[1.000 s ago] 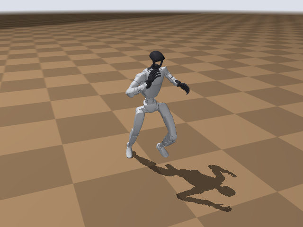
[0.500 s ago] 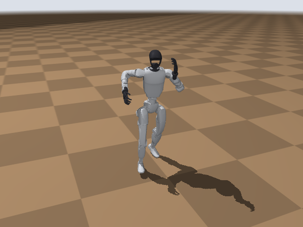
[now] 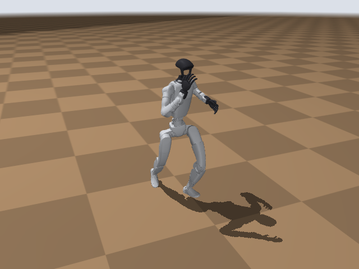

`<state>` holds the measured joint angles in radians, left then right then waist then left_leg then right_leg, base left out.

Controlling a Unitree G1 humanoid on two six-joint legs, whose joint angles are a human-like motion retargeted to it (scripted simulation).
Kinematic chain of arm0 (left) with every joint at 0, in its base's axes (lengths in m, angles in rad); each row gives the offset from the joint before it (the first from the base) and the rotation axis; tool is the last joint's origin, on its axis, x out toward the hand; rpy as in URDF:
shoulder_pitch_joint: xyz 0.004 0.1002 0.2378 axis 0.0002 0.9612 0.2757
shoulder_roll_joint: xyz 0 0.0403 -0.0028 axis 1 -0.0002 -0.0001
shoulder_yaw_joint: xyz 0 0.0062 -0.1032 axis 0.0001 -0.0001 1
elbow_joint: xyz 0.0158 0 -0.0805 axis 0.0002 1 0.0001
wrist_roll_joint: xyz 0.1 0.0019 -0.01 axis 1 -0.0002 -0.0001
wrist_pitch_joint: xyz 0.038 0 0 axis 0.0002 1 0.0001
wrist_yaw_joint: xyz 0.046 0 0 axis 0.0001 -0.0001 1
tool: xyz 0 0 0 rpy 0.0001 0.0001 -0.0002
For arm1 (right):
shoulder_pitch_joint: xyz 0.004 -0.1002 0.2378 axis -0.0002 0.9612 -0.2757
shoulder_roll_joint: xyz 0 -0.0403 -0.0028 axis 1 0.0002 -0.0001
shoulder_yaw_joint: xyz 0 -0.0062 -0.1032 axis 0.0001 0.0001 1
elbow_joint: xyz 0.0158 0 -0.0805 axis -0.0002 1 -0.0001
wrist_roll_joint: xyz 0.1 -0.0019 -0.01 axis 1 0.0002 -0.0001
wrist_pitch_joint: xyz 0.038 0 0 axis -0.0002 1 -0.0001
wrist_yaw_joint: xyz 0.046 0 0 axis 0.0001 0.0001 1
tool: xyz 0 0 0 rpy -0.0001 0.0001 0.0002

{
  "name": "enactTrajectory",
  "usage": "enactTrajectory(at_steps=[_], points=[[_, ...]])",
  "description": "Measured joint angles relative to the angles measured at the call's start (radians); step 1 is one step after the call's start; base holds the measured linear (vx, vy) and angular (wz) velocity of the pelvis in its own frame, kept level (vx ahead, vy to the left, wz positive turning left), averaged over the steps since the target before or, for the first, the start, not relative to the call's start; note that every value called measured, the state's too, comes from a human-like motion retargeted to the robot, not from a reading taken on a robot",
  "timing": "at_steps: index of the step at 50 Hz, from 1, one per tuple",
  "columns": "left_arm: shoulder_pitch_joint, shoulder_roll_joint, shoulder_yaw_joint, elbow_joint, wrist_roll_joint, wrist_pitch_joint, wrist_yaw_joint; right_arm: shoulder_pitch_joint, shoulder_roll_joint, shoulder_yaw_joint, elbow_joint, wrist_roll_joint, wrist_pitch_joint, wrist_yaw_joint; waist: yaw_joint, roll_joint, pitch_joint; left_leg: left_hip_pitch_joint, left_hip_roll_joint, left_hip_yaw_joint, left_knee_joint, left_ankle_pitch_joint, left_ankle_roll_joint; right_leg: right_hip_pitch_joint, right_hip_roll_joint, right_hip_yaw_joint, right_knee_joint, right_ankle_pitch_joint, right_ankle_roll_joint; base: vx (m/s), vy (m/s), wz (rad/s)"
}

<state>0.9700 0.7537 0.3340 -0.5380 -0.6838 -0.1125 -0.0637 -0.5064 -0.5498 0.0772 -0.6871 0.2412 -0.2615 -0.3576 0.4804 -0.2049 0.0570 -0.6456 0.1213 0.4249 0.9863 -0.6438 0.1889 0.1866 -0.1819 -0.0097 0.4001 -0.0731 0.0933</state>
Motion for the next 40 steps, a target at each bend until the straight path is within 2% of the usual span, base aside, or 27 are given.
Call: enactTrajectory(at_steps=[3, 5, 7, 8, 9, 10, 12, 15, 17, 18, 20, 22, 23, 25, 27, 28, 30, 31, 32, 33, 35, 37, 40], points=[[-0.055, -0.015, 0.008, -0.034, 0.069, 0.015, 0.011, 0.106, 0.044, 0.056, -0.029, 0.028, -0.012, 0.022, -0.023, 0.149, 0.032, 0.359, 0.011, -0.067, -0.666, 0.07, -0.154, -0.019, 0.047, -0.089, 0.545, -0.179, -0.076, 1.45, 0.27, -0.48], [-0.157, -0.031, -0.024, -0.037, 0.143, 0.006, 0.035, 0.212, 0.059, 0.063, -0.039, 0.046, -0.02, 0.07, -0.047, 0.218, 0.047, 0.477, 0.058, -0.13, -0.839, 0.179, -0.199, -0.107, 0.065, -0.096, 0.965, -0.301, -0.141, 1.32, 0.24, -0.39], [-0.36, -0.079, -0.129, 0.024, 0.181, -0.012, 0.1, 0.331, 0.056, 0.077, 0.012, 0.031, -0.021, 0.117, -0.113, 0.2, 0.068, 0.46, 0.046, -0.174, -0.759, 0.235, -0.093, -0.271, 0.067, -0.053, 1.363, -0.404, -0.154, 1.14, 0.15, 0.29], [-0.498, -0.104, -0.199, 0.074, 0.177, -0.032, 0.166, 0.397, 0.057, 0.084, 0.067, 0.002, -0.019, 0.121, -0.163, 0.164, 0.088, 0.403, 0.016, -0.202, -0.629, 0.186, -0.018, -0.367, 0.058, -0.032, 1.537, -0.44, -0.127, 1.03, 0.11, 1.0], [-0.644, -0.121, -0.259, 0.118, 0.193, -0.052, 0.23, 0.475, 0.061, 0.089, 0.132, -0.003, -0.021, 0.118, -0.217, 0.143, 0.107, 0.352, 0.0, -0.226, -0.498, 0.121, 0.018, -0.448, 0.057, -0.028, 1.673, -0.496, -0.119, 0.98, 0.1, 1.38], [-0.794, -0.134, -0.313, 0.159, 0.219, -0.073, 0.292, 0.557, 0.066, 0.092, 0.201, 0.004, -0.025, 0.11, -0.274, 0.129, 0.127, 0.302, -0.01, -0.249, -0.366, 0.049, 0.035, -0.52, 0.061, -0.033, 1.79, -0.562, -0.12, 0.98, 0.11, 1.51], [-1.133, -0.16, -0.403, 0.223, 0.259, -0.107, 0.391, 0.74, 0.057, 0.046, 0.293, 0.047, -0.042, 0.133, -0.383, 0.153, 0.134, 0.275, -0.01, -0.298, -0.266, -0.029, 0.012, -0.691, 0.058, -0.079, 1.884, -0.576, -0.113, 1.03, 0.09, 1.53], [-1.51, -0.182, -0.436, 0.227, 0.346, -0.143, 0.445, 1.007, -0.062, -0.081, 0.259, 0.15, -0.099, 0.187, -0.587, 0.21, 0.107, 0.373, -0.026, -0.371, -0.373, -0.004, -0.038, -0.846, -0.02, -0.168, 1.771, -0.607, -0.136, 1.11, -0.01, 1.54], [-1.643, -0.157, -0.449, 0.208, 0.392, -0.163, 0.481, 1.142, -0.149, -0.155, 0.222, 0.228, -0.099, 0.244, -0.726, 0.257, 0.078, 0.473, -0.009, -0.414, -0.518, 0.107, -0.093, -0.868, -0.086, -0.257, 1.542, -0.584, -0.159, 1.15, -0.16, 1.35], [-1.682, -0.14, -0.459, 0.198, 0.405, -0.171, 0.488, 1.2, -0.179, -0.186, 0.209, 0.269, -0.091, 0.278, -0.785, 0.281, 0.062, 0.522, 0.01, -0.433, -0.589, 0.187, -0.124, -0.856, -0.096, -0.306, 1.392, -0.562, -0.164, 1.16, -0.26, 1.17], [-1.72, -0.112, -0.479, 0.186, 0.404, -0.181, 0.473, 1.304, -0.215, -0.241, 0.187, 0.331, -0.07, 0.341, -0.873, 0.323, 0.028, 0.61, 0.051, -0.461, -0.715, 0.376, -0.18, -0.796, -0.055, -0.378, 1.017, -0.49, -0.137, 1.17, -0.34, 1.01], [-1.726, -0.105, -0.491, 0.173, 0.365, -0.183, 0.435, 1.378, -0.217, -0.266, 0.173, 0.357, -0.046, 0.384, -0.905, 0.326, -0.004, 0.682, 0.05, -0.454, -0.772, 0.508, -0.2, -0.682, -0.003, -0.396, 0.548, -0.395, -0.08, 1.19, -0.4, 0.69], [-1.728, -0.108, -0.492, 0.165, 0.336, -0.184, 0.421, 1.4, -0.211, -0.269, 0.168, 0.365, -0.03, 0.401, -0.905, 0.306, -0.012, 0.718, 0.027, -0.437, -0.761, 0.523, -0.188, -0.603, 0.005, -0.398, 0.297, -0.349, -0.048, 1.2, -0.44, 0.39], [-1.727, -0.116, -0.495, 0.143, 0.28, -0.185, 0.412, 1.408, -0.2, -0.263, 0.162, 0.367, 0.012, 0.425, -0.881, 0.219, 0.001, 0.771, -0.056, -0.394, -0.603, 0.452, -0.132, -0.432, -0.021, -0.378, -0.133, -0.289, 0.034, 1.19, -0.47, 0.01], [-1.695, -0.126, -0.505, 0.112, 0.262, -0.185, 0.398, 1.377, -0.206, -0.248, 0.152, 0.361, 0.048, 0.444, -0.827, 0.137, 0.024, 0.724, -0.107, -0.347, -0.246, 0.324, -0.082, -0.355, -0.063, -0.326, -0.3, -0.288, 0.093, 1.11, -0.42, -0.45], [-1.666, -0.134, -0.507, 0.095, 0.255, -0.183, 0.378, 1.355, -0.213, -0.239, 0.148, 0.365, 0.06, 0.452, -0.794, 0.114, 0.03, 0.668, -0.111, -0.327, -0.042, 0.266, -0.061, -0.343, -0.076, -0.301, -0.323, -0.279, 0.099, 1.03, -0.36, -0.56], [-1.581, -0.154, -0.489, 0.07, 0.246, -0.171, 0.311, 1.283, -0.221, -0.201, 0.158, 0.397, 0.065, 0.455, -0.726, 0.102, 0.041, 0.531, -0.099, -0.314, 0.357, 0.163, -0.012, -0.339, -0.088, -0.274, -0.308, -0.225, 0.073, 0.97, -0.3, -0.6], [-1.5, -0.163, -0.458, 0.065, 0.236, -0.163, 0.298, 1.214, -0.23, -0.166, 0.182, 0.415, 0.053, 0.435, -0.692, 0.122, 0.058, 0.464, -0.08, -0.329, 0.524, 0.132, -0.024, -0.347, -0.072, -0.262, -0.247, -0.24, 0.035, 0.95, -0.23, -0.78], [-1.408, -0.18, -0.432, 0.069, 0.226, -0.156, 0.29, 1.129, -0.234, -0.123, 0.208, 0.424, 0.042, 0.408, -0.658, 0.14, 0.076, 0.401, -0.078, -0.35, 0.675, 0.095, -0.023, -0.364, -0.059, -0.249, -0.165, -0.266, 0.011, 0.93, -0.21, -0.96], [-1.294, -0.213, -0.417, 0.09, 0.216, -0.153, 0.294, 1.014, -0.228, -0.067, 0.241, 0.414, 0.031, 0.364, -0.625, 0.151, 0.099, 0.345, -0.107, -0.384, 0.791, 0.05, 0.0, -0.4, -0.053, -0.232, -0.04, -0.316, 0.015, 0.9, -0.21, -0.99], [-1.027, -0.286, -0.349, 0.152, 0.118, -0.149, 0.312, 0.689, -0.204, 0.053, 0.3, 0.346, 0.003, 0.253, -0.59, 0.174, 0.131, 0.21, -0.144, -0.423, 0.958, 0.004, -0.001, -0.41, -0.021, -0.205, 0.073, -0.424, -0.032, 0.9, -0.2, -1.02], [-0.763, -0.299, -0.292, 0.183, 0.028, -0.142, 0.29, 0.419, -0.099, 0.067, 0.278, 0.285, -0.004, 0.217, -0.516, 0.144, 0.125, 0.099, -0.16, -0.399, 0.995, -0.017, 0.014, -0.385, -0.01, -0.165, 0.095, -0.461, -0.045, 0.99, -0.16, -1.13], [-0.444, -0.123, -0.244, 0.133, 0.022, -0.124, 0.235, 0.186, 0.105, 0.019, 0.179, 0.238, -0.011, 0.172, -0.303, 0.038, 0.073, -0.034, -0.172, -0.316, 0.857, -0.005, 0.048, -0.291, -0.022, -0.108, -0.035, -0.385, -0.038, 1.08, -0.07, -1.17]])
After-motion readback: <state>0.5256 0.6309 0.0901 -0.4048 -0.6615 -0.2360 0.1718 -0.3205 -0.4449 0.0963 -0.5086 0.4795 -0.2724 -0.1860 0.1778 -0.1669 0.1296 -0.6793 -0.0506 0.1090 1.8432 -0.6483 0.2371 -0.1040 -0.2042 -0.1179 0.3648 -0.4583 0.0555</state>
